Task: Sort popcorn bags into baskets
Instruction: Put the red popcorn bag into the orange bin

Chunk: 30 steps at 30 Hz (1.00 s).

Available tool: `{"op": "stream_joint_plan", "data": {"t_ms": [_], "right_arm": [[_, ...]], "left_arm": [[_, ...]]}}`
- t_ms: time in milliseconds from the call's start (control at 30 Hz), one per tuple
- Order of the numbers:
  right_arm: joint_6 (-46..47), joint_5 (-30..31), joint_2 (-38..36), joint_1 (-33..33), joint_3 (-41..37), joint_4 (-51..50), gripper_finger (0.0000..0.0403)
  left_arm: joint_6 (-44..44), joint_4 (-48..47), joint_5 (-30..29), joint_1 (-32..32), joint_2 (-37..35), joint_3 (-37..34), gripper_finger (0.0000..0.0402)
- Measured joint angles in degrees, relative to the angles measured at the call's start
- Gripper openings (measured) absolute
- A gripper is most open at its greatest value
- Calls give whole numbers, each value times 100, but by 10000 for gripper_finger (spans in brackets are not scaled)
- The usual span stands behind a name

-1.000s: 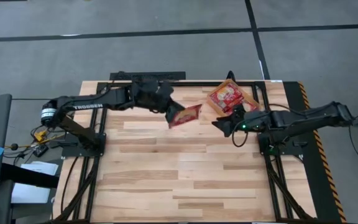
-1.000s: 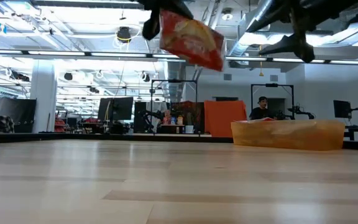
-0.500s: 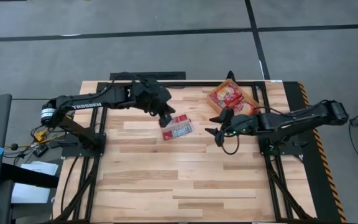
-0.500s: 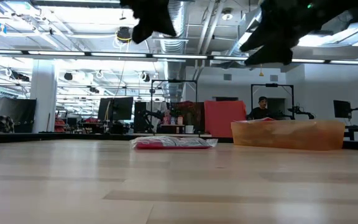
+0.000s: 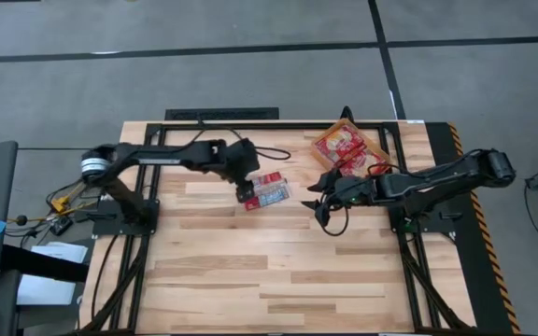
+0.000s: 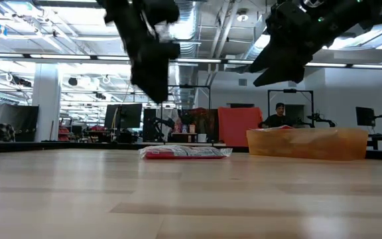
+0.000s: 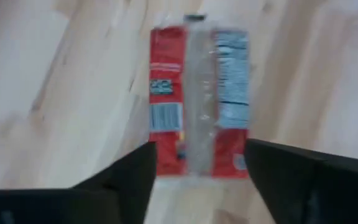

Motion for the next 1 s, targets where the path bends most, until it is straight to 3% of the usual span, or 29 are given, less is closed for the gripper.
{"op": "stream_joint_plan", "data": {"t_ms": [233, 367, 467, 600, 700, 833, 1000], "right_arm": [[110, -5, 78, -121, 4, 124, 286], [219, -24, 74, -197, 0, 95, 286], [270, -22, 74, -197, 0, 101, 286], [414, -25, 74, -192, 0, 96, 286], [436, -22, 74, -143, 0, 67, 286], [507, -38, 74, -133, 0, 26, 286], [797, -36, 72, -137, 0, -67, 286]], "left_arm": [[350, 212, 48, 324, 1128, -43, 298], [436, 321, 108, 400, 1636, -41, 306], [418, 271, 682, 499, 1912, -11, 296], [142, 184, 1237, 589, 2139, 16, 228], [77, 132, 1309, 570, 2144, 13, 142], [-41, 140, 1990, 578, 2131, -15, 27], [-622, 395, 2776, 582, 2156, -43, 25]]}}
